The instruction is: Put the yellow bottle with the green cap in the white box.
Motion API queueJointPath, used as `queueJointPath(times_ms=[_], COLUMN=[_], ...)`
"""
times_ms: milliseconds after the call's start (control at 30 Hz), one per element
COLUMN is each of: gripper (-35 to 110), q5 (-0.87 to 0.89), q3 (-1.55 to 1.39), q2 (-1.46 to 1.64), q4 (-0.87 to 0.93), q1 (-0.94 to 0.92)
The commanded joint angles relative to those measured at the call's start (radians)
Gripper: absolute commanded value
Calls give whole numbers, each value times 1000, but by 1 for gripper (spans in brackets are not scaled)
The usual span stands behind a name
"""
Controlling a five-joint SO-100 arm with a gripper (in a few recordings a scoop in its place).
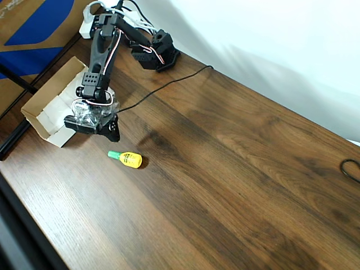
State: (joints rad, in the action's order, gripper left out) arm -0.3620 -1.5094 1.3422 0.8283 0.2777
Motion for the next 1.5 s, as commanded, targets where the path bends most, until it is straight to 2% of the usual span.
queueJointPath(times_ms=[0, 100, 267, 967, 1467], gripper=[14, 22, 22, 21, 21], q5=[-29, -63, -107, -67, 15], q3=[-12, -32, -40, -52, 204], q2=[115, 117, 81, -25, -169], q4=[9, 12, -21, -64, 29], q1=[-11, -25, -52, -54, -103])
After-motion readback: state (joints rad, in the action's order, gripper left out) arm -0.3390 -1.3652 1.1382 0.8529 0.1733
